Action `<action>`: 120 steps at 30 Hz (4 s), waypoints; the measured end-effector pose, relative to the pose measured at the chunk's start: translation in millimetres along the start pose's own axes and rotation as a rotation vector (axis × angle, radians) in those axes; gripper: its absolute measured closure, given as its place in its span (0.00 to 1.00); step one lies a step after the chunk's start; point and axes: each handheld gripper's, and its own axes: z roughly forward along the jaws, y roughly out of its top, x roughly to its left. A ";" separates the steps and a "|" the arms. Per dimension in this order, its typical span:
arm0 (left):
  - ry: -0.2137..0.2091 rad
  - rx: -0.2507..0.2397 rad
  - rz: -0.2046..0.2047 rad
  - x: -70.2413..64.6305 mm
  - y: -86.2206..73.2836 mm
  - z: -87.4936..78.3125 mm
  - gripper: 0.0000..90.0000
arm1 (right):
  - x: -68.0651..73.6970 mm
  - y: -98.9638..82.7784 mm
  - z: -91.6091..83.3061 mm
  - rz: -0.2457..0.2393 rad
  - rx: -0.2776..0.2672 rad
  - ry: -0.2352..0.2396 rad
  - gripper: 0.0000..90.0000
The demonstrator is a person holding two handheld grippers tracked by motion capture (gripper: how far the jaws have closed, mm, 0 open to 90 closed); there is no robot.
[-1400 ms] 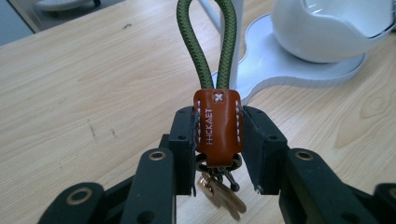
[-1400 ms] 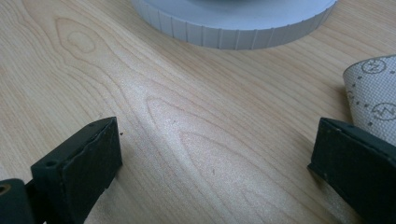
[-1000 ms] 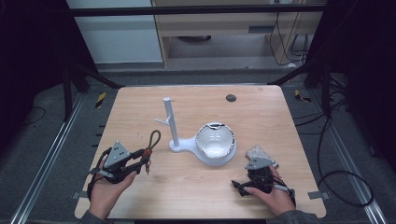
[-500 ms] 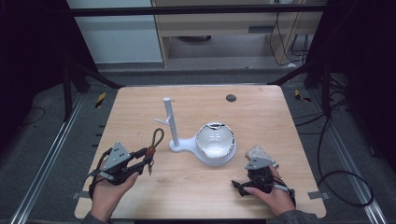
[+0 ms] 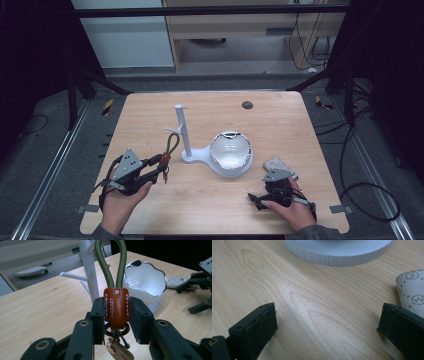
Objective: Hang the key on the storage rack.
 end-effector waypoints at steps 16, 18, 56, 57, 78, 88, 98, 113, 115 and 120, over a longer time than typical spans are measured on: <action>0.021 0.006 -0.006 7.4 13.3 15.0 0.73 | 0.0 0.0 0.0 0.000 0.000 0.000 0.02; 0.023 0.016 -0.012 8.6 13.8 20.1 0.73 | 0.0 0.0 0.0 -0.001 0.000 -0.001 0.02; 0.062 0.101 -0.051 18.8 3.2 81.4 0.73 | 0.0 0.0 0.0 0.000 0.000 0.000 0.02; 0.062 0.101 -0.052 18.5 3.4 81.8 0.73 | 0.0 0.0 0.0 0.000 0.000 0.000 0.02; 0.066 0.154 -0.084 17.9 -20.2 82.5 0.32 | 0.9 0.5 -1.1 0.008 0.006 -0.003 0.04; 0.023 0.238 -0.096 24.4 -53.6 88.4 0.10 | -4.6 25.6 -29.2 -0.020 0.018 -0.044 0.08; 0.059 0.322 -0.087 34.1 -75.0 87.3 0.07 | -25.8 42.5 -63.1 0.000 0.138 -0.100 0.07; 0.094 0.372 -0.104 45.3 -88.0 89.8 0.07 | -60.6 34.6 -78.8 0.076 0.306 -0.140 0.12; 0.108 0.374 -0.114 46.5 -89.4 89.8 0.07 | -67.2 33.2 -74.4 0.101 0.345 -0.131 0.11; 0.112 0.390 -0.119 49.3 -92.4 89.2 0.07 | -72.5 32.0 -65.5 0.138 0.386 -0.110 0.11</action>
